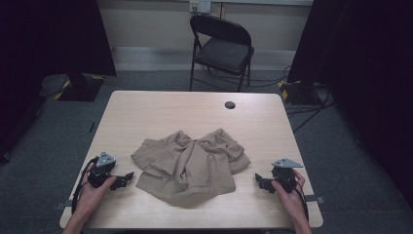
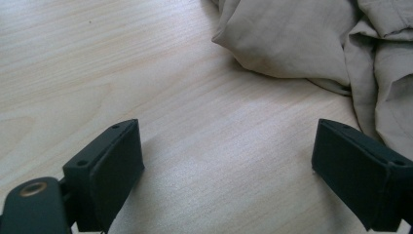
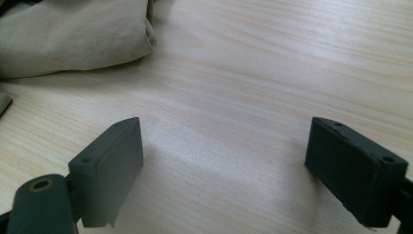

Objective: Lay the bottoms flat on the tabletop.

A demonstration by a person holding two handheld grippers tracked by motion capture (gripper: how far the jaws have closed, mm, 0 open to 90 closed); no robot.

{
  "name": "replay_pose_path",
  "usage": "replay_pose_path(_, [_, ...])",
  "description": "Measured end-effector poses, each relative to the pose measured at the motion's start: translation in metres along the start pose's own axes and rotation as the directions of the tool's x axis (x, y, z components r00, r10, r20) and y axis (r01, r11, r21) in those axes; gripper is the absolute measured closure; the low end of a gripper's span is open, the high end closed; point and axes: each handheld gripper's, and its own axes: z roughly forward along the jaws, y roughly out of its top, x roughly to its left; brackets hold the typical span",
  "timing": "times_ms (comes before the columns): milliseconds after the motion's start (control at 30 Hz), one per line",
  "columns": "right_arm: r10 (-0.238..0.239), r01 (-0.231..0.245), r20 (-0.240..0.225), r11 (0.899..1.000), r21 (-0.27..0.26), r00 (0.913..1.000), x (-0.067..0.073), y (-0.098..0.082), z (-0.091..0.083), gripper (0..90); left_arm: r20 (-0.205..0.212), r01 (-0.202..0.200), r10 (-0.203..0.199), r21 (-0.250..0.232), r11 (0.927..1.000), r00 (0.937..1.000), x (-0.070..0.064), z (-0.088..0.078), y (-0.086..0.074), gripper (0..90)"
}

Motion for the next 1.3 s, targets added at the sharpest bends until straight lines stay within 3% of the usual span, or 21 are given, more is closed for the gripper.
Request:
replay_pose_path(300, [0.000,0.000,-0.003,1.000,0.012,1.0000,0.000,0.002,-0.001,15.7,0.000,0.000,0.000,0.001,1.0000,1.0000,0.000,0.001,0.001,9.5])
replay_pose_path(400, [0.026,-0.026,-0.045,1.000,0.001,0.9987,0.000,0.007,-0.004,17.4,-0.004,0.001,-0.001,0.001,1.0000,1.0000,0.000,0.001,0.001,9.3])
replay_pose_path(467, [0.022,-0.026,-0.079,0.999,-0.046,0.9966,0.000,0.018,-0.011,18.9,-0.003,0.002,-0.002,0.000,1.0000,1.0000,0.000,0.002,0.001,9.0])
replay_pose_path(700, [0.016,-0.025,-0.132,0.998,-0.064,0.9911,0.004,0.041,-0.009,20.7,-0.003,-0.001,0.001,0.008,1.0000,1.0000,0.000,0.003,0.002,6.9])
replay_pose_path(933, [-0.005,-0.020,-0.194,0.991,-0.129,0.9809,0.013,0.077,-0.008,16.8,-0.002,-0.001,0.001,0.008,1.0000,1.0000,0.000,0.003,0.002,6.8])
replay_pose_path(1033, [-0.056,0.032,-0.204,0.993,-0.116,0.9774,0.026,0.092,0.001,16.1,-0.002,0.000,0.000,0.008,1.0000,1.0000,0.000,0.003,0.002,6.8])
replay_pose_path(1300, [-0.105,0.082,-0.257,0.992,-0.100,0.9607,0.045,0.125,0.022,16.5,-0.001,0.003,-0.003,0.006,1.0000,1.0000,0.000,0.003,0.002,6.5])
